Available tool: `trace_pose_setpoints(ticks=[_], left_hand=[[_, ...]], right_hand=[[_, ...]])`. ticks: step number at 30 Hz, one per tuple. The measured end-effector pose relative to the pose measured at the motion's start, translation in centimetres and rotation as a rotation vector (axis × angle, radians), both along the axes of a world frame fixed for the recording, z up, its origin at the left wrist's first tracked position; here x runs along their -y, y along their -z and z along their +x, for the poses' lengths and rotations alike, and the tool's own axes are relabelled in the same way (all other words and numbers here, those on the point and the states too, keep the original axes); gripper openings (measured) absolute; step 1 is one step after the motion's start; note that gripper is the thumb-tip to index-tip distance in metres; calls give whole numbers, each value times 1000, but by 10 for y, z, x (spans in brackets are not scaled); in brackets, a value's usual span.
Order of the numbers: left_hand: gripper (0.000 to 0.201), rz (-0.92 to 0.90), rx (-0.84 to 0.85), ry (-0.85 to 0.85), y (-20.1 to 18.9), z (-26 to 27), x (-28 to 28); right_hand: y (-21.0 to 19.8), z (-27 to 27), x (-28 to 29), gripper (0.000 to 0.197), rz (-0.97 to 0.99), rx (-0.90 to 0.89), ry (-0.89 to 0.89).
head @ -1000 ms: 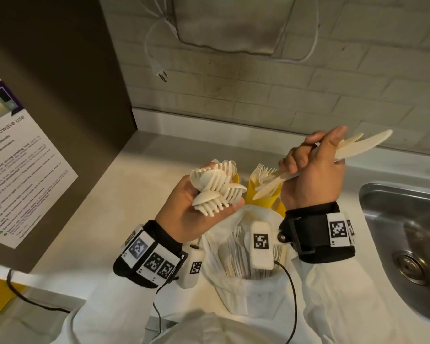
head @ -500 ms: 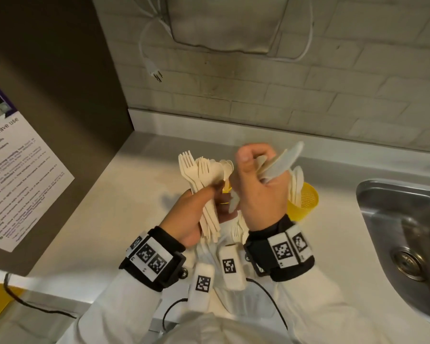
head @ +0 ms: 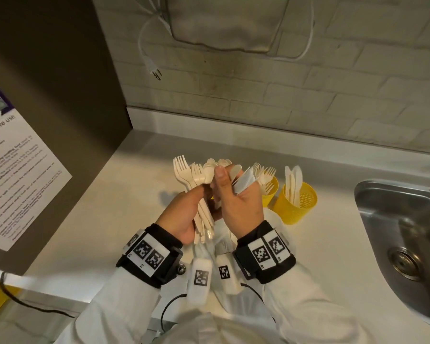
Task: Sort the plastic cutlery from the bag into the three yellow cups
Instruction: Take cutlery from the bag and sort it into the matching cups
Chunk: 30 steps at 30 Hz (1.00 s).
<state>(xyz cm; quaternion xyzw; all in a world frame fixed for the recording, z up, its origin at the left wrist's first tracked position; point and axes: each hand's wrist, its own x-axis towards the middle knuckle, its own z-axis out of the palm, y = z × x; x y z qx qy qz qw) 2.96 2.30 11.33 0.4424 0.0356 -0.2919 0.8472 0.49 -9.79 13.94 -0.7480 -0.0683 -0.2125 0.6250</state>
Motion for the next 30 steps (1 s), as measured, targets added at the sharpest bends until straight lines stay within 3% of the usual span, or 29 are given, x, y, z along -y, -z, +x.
trace_pose_setpoints(ticks=[6,13,23,26,30], left_hand=[[36,7,-37,-36,-2,0,-4],[26,190,-9,-66,-4,-3,-3],[25,378,63,8,1,-6,3],[17,413,88,28,2,-8,5],[18,455,146,42,4,-9,7]], right_hand=[[10,5,5,40,-73,-17,61],[5,13,44,49,-37,-286,67],[-5,24,135,36,36,-192,529],[-2,27,159,40,-105,-202,659],[14,33,179,54,-409,-348,683]])
